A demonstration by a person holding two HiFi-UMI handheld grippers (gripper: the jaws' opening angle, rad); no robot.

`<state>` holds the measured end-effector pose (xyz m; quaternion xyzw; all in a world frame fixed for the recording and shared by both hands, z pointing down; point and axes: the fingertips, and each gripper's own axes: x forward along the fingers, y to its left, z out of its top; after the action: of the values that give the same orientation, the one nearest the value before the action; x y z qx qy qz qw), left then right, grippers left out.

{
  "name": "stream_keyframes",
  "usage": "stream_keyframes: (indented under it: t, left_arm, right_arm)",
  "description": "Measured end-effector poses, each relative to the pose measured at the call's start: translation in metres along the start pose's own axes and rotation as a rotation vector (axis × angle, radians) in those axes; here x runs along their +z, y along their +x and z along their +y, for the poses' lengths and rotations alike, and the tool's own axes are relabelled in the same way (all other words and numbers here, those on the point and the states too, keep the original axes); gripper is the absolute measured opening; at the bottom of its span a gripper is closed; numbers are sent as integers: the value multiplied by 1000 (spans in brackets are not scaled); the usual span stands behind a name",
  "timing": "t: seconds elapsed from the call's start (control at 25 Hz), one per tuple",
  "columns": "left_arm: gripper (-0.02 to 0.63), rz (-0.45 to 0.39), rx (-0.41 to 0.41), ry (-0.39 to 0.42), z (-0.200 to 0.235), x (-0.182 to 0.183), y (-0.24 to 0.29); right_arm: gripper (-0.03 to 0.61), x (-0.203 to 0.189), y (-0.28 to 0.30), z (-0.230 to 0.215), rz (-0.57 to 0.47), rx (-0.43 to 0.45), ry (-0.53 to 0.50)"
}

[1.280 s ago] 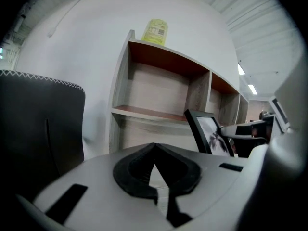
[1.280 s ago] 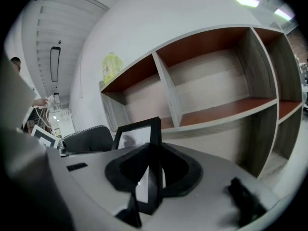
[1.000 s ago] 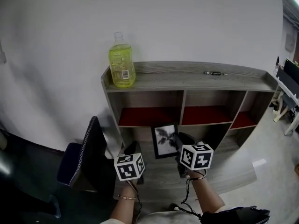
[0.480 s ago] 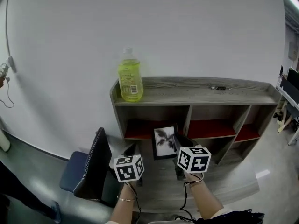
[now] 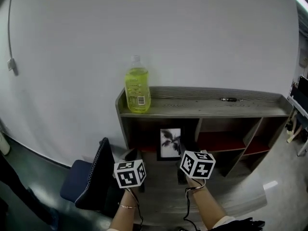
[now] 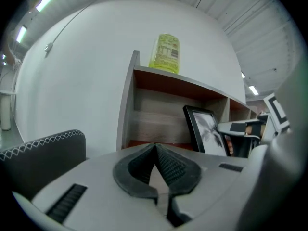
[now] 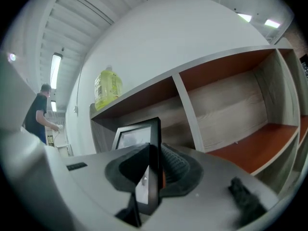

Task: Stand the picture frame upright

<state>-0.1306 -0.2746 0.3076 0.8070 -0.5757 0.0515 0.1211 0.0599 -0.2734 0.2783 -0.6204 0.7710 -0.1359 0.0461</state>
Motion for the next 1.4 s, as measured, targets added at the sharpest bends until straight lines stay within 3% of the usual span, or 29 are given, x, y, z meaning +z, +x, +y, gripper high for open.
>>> stream_keyframes:
  t: [0.64, 1.4]
  left_arm:
    - [11, -33, -2, -7, 5, 25, 32]
    - [11, -8, 6, -5, 10, 24, 74]
  right_arm:
    - [87, 17, 41, -4, -58, -28, -2]
    - [87, 9, 96, -6, -59, -33, -38]
